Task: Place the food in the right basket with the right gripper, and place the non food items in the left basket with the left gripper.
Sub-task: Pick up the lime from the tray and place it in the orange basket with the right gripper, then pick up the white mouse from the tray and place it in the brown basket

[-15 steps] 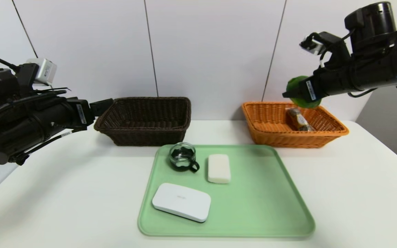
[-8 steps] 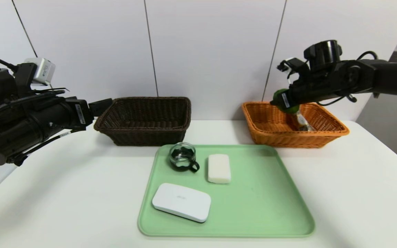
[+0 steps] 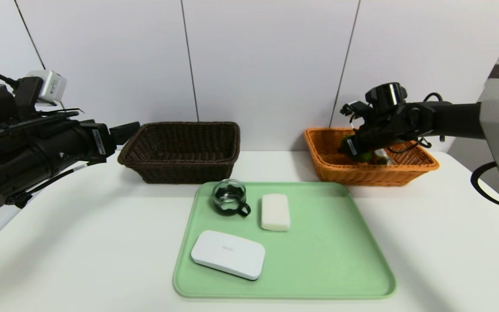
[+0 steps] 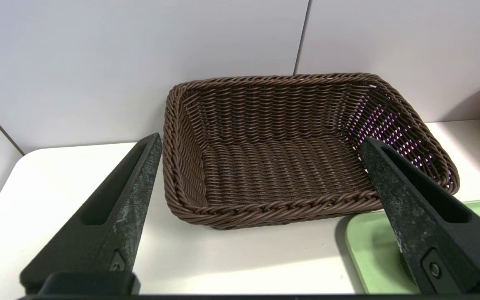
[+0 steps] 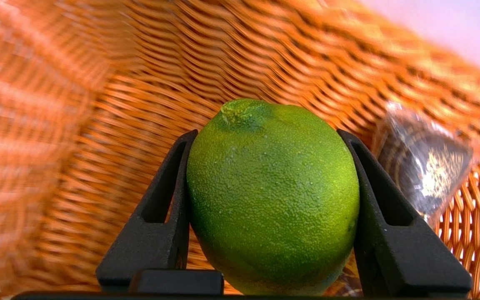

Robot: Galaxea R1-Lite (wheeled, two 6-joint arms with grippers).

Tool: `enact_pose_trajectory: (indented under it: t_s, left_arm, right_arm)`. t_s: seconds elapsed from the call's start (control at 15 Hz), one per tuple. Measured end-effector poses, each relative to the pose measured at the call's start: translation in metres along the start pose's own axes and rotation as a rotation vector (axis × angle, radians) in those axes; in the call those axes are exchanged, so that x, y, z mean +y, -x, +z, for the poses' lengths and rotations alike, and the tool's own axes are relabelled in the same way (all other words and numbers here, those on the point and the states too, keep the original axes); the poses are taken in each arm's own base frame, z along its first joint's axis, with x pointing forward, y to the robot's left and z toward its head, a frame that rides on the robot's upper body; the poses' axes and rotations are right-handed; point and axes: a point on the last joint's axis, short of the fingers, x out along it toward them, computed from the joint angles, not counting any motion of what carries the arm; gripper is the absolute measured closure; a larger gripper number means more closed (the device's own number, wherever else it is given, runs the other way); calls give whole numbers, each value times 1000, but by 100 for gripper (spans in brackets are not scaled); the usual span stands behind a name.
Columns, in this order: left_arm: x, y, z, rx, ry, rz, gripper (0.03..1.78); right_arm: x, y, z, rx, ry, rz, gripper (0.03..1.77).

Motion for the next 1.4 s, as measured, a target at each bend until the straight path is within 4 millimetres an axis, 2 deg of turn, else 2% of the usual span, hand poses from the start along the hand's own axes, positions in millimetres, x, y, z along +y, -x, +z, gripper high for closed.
enact_pose_trajectory:
  t_s: [0.13,0.4,0.73,0.87,1.13,1.4]
  left_arm:
    - [0,0,0,0,-2,0,12]
    - [0,0,0,0,-1,1,12]
    - [0,1,0,0,3,1,12]
    - [0,2,-1,1,6,6,12]
    - [1,6,-9,27,15,36,12]
    - [0,10,-13,2,41,34,12]
  right_arm:
    - [0,-1,-1,7,-2,-8,72]
    - [-1,-1,0,-3,-4,-14,46]
    - [0,14,5,-22,-3,-14,29]
    - [-2,33,11,-49,-19,-20,24]
    - [-5,105,18,-118,-84,-35,18]
    - [4,172,-15,-110,-124,-32,14]
